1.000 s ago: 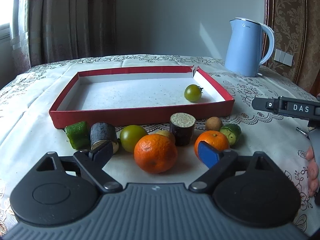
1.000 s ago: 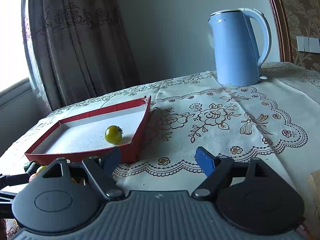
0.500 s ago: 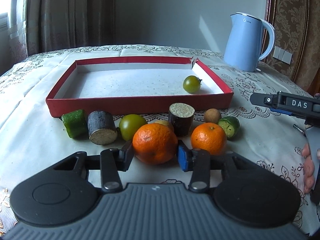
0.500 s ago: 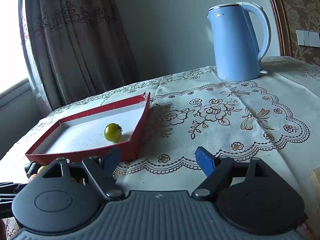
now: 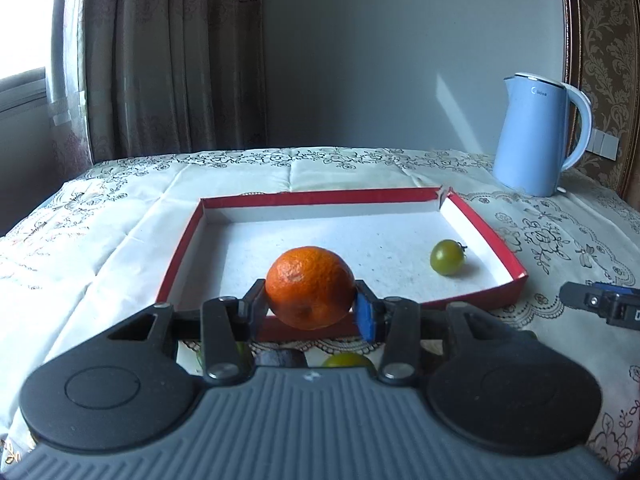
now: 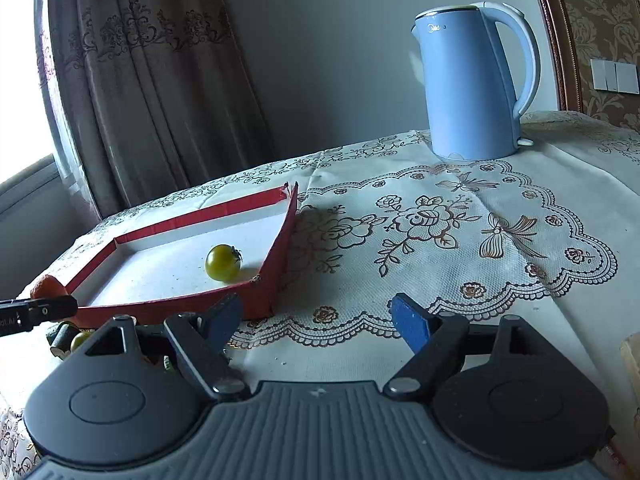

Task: Organize fruits
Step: 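Carry the mandarin into the red box and open the left gripper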

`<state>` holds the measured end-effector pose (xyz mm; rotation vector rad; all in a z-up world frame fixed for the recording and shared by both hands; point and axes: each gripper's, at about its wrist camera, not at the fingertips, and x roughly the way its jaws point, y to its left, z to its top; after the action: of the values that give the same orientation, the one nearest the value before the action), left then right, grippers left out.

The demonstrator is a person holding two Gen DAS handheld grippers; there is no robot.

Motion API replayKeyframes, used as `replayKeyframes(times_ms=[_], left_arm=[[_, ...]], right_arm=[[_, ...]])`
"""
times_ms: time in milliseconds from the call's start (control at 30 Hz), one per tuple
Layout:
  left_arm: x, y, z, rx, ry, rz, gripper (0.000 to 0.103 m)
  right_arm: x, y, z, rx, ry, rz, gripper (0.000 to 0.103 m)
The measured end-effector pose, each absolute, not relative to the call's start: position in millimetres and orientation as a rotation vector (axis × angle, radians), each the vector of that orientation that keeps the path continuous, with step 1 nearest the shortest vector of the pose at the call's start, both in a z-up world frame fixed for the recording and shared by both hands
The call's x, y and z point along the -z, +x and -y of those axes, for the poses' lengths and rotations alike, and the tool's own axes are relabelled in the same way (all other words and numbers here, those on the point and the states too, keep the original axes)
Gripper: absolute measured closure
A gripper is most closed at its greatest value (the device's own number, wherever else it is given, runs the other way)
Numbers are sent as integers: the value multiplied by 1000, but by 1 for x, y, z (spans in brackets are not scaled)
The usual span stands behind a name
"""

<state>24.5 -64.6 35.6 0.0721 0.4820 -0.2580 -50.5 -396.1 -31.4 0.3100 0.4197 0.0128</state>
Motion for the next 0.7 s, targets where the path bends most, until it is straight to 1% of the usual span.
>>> replayKeyframes(times_ms=[100, 267, 567, 633, 667, 700], left_arm=[[-39, 57, 59, 216, 75, -491, 62], [-31, 101, 48, 138, 67, -544, 62], [-6, 121, 41, 99, 74, -595, 62], [-4, 120, 39, 102, 68, -601, 60], [-5, 117, 37, 104, 61, -594, 46], [-8, 112, 35, 107, 53, -576, 27]], right_arm=[[32, -50, 397, -10, 316, -424, 21], [32, -50, 398, -5, 329, -428, 21], [33, -49, 398, -5, 336, -433, 21], [33, -49, 399, -6, 339, -435, 21], [33, -48, 399, -6, 340, -435, 21], [34, -48, 399, -6, 341, -436, 21]])
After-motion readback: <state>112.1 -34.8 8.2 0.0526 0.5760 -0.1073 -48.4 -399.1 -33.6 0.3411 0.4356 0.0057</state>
